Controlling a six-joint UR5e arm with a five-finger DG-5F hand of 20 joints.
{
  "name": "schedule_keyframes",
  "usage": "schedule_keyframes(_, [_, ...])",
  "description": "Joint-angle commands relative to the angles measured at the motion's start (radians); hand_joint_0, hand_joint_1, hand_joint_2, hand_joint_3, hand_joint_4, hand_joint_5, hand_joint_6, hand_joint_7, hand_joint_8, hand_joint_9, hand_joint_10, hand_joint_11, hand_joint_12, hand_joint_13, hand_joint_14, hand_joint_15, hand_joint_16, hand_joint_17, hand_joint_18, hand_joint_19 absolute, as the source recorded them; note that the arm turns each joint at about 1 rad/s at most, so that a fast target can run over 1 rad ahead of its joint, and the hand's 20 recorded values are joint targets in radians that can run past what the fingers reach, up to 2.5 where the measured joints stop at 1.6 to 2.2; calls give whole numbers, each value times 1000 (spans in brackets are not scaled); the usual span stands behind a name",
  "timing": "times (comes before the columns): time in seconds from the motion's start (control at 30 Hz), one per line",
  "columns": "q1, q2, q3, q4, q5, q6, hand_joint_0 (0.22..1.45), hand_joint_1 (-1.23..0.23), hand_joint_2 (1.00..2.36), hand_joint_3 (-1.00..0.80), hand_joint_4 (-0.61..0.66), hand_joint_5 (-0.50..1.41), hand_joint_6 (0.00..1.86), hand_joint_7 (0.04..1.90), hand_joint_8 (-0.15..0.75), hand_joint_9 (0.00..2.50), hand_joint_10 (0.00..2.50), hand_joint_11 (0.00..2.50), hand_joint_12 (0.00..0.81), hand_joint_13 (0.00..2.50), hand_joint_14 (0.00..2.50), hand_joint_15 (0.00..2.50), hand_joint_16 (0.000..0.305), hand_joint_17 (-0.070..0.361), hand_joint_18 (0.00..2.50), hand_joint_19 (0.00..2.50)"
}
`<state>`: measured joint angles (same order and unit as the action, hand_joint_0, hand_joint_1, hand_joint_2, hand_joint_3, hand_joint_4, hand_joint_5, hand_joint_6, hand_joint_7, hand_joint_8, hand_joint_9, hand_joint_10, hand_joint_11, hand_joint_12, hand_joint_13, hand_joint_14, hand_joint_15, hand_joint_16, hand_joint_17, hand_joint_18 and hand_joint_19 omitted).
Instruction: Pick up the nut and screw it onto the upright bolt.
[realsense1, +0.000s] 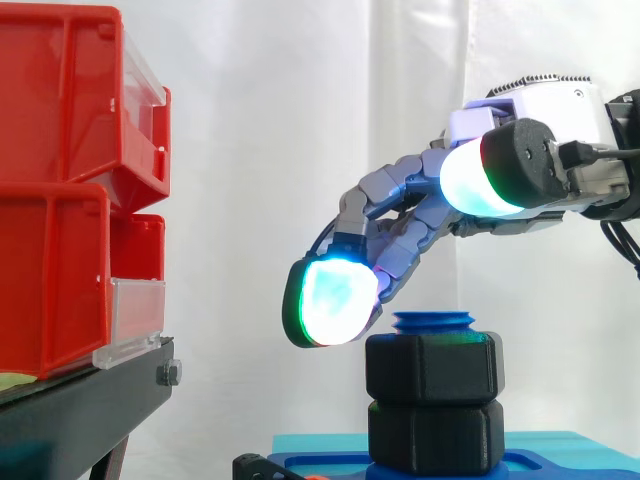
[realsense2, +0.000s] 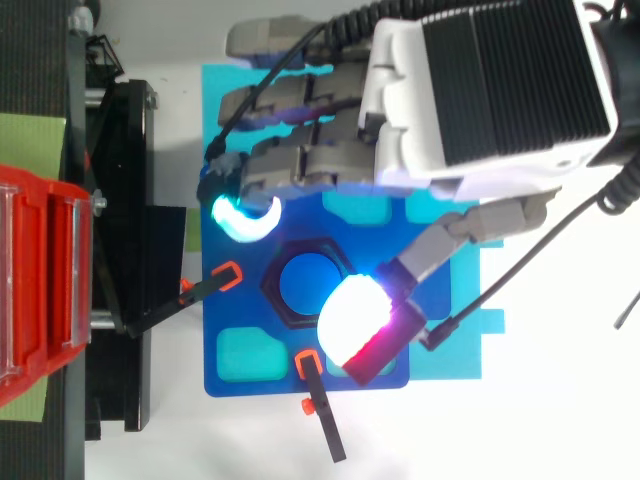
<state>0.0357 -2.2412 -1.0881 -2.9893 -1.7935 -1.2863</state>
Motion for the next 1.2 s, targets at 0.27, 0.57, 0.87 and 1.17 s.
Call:
schedule_keyframes(0.27, [53, 0, -6, 47, 72, 12, 512, -152, 1000, -500, 227, -131, 503, 766, 245, 627, 0, 0, 316, 436, 0, 0, 33, 74, 76, 0])
schedule_keyframes(0.57, [59, 0, -7, 47, 72, 7, 515, -154, 1000, -500, 229, -128, 503, 789, 248, 622, 0, 0, 314, 437, 0, 0, 33, 74, 82, 0])
schedule_keyframes(0.87, [53, 0, -47, 55, 72, 7, 517, -159, 1000, -500, 237, -122, 503, 809, 247, 619, 0, 0, 311, 439, 0, 0, 33, 73, 87, 0])
schedule_keyframes(1.17, [46, 0, -47, 49, 71, 7, 521, -166, 1000, -500, 283, -85, 504, 1060, 251, 626, 0, 0, 309, 447, 0, 0, 32, 73, 90, 0])
